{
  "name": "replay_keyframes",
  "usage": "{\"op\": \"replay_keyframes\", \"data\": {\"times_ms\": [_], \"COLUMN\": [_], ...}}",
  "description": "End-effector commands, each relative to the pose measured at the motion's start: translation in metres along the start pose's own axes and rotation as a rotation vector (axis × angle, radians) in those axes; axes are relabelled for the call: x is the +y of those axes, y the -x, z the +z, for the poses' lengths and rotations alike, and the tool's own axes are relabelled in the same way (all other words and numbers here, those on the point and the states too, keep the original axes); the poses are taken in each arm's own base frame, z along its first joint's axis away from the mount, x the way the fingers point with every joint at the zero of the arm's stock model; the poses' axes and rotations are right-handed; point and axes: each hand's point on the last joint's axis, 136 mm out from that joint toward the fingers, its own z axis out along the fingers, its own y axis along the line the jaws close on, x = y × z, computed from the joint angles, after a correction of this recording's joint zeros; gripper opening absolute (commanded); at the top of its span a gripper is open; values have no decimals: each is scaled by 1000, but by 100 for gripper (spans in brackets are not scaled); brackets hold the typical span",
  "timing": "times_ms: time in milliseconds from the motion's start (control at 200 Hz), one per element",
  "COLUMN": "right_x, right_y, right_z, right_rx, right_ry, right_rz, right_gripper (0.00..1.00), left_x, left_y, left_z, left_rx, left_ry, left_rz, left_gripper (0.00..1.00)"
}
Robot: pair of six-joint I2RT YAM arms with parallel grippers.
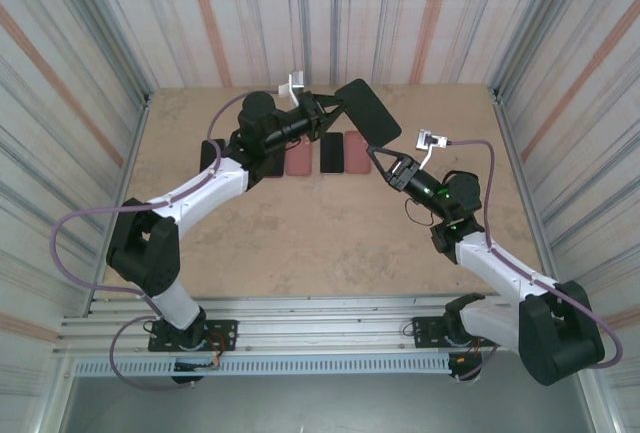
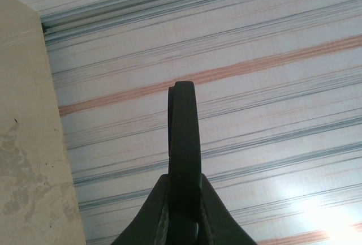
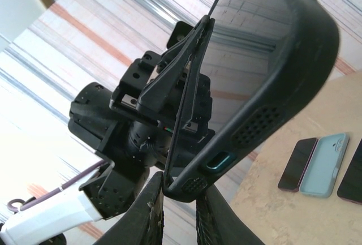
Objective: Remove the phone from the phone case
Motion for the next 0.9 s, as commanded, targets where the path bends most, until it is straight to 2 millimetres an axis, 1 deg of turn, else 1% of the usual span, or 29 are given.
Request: {"op": "replay_keyframes", "data": {"times_ms": [0, 140, 281, 436, 576, 752, 897], "right_x": [0, 5, 3, -3, -2, -13, -28], "right_y": [5, 10, 10, 9, 5, -2, 1], "right_z": [4, 7, 9, 9, 9, 4, -3], "right_rx": [4, -4, 0, 10, 37, 103, 127], "right_ry": [0, 17, 19, 9, 15, -49, -133], "right_rz": [-31, -26, -20, -16, -63, -183, -240], "right_gripper": [19, 20, 19, 13, 9, 6, 5], "left_x": [-50, -49, -50, -52, -53, -62, -72], "left_y": [5, 3, 3, 2, 2, -1, -7], "left_z": [-12, -12, -11, -11, -13, -14, -17], "left_rx": [-26, -17, -13, -8, -10, 14, 40], "left_ry": [-134, -135, -138, -142, -141, -164, -185], "left_rz": [59, 61, 62, 62, 48, 24, 17], "left_gripper": [0, 0, 0, 0, 0, 0, 0]}}
